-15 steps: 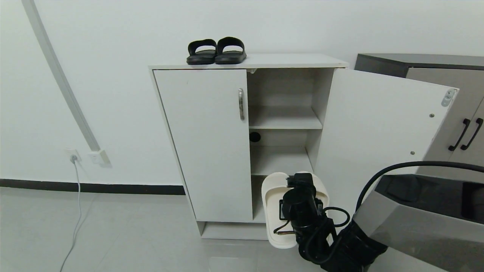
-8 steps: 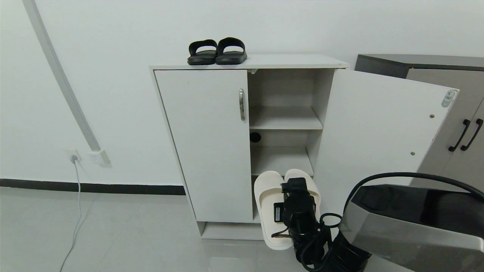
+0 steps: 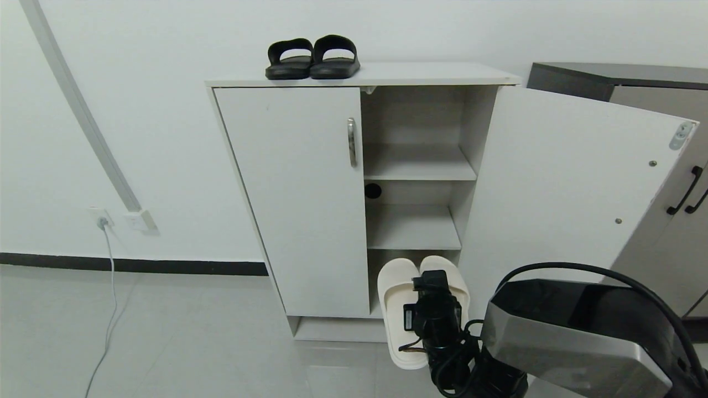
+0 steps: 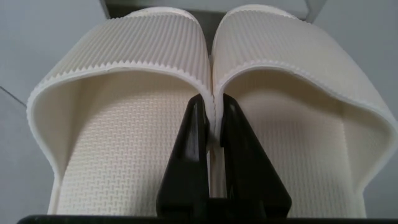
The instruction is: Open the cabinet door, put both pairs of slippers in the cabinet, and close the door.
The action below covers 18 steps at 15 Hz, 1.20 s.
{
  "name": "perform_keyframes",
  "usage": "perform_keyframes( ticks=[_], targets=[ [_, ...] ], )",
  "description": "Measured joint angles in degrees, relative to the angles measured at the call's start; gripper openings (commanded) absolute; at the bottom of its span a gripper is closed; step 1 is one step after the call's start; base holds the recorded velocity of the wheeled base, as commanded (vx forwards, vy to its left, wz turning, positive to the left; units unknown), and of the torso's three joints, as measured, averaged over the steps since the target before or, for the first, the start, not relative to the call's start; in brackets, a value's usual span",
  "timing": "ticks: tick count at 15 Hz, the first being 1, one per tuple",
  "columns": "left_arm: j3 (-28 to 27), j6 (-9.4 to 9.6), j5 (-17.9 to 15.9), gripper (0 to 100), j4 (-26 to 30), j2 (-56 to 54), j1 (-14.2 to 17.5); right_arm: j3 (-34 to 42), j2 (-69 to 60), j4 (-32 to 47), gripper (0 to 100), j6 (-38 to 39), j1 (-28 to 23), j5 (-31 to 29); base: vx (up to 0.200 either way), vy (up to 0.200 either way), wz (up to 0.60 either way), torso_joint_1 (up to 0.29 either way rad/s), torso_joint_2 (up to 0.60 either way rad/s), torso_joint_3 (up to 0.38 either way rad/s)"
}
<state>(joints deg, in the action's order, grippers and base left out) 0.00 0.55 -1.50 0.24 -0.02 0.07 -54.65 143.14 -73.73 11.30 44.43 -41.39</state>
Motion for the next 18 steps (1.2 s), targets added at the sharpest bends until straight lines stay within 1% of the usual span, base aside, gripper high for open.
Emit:
perform_keyframes(
  ticks=[6,8,10,11,12,13,18],
  targets=[
    [0.00,-0.01,0.00,0,0.00,0.00,0.00,-0.34,0.85,-0.04,0,0.02,-0.41,-0.02,0.000,0.000,0.00,0.002,0.00,-0.201],
    [0.00,-0.01,0.00,0,0.00,0.00,0.00,-0.39,1.04,-0.99,0,-0.17,-0.43,-0.29,0.000,0.000,0.00,0.005,0.00,-0.095],
    [0.00,-0.09,0.00,0,0.00,-0.02,0.00,-0.23,1.38,-5.91,0,-2.68,-0.50,-0.35,0.000,0.000,0.00,0.000,0.00,0.000],
    [0.00,-0.11,0.00,0,0.02,-0.02,0.00,-0.15,1.76,-10.13,0,-4.96,-0.80,-0.29,0.000,0.000,0.00,0.000,0.00,0.000],
    [0.00,-0.11,0.02,0,0.02,0.00,0.00,-0.15,2.19,-14.96,0,-8.84,-1.30,-0.24,0.000,0.000,0.00,0.000,0.00,0.000],
    [0.00,-0.11,0.00,0,0.02,-0.02,0.00,-0.15,2.61,-16.24,0,-10.76,-1.88,-0.22,0.000,0.000,0.00,0.000,0.00,0.000],
    [0.00,-0.28,0.00,0,0.02,-0.02,0.00,-0.48,3.22,-16.26,0,-10.59,-2.44,-0.35,0.000,0.000,0.00,0.000,0.00,0.000]
  ],
)
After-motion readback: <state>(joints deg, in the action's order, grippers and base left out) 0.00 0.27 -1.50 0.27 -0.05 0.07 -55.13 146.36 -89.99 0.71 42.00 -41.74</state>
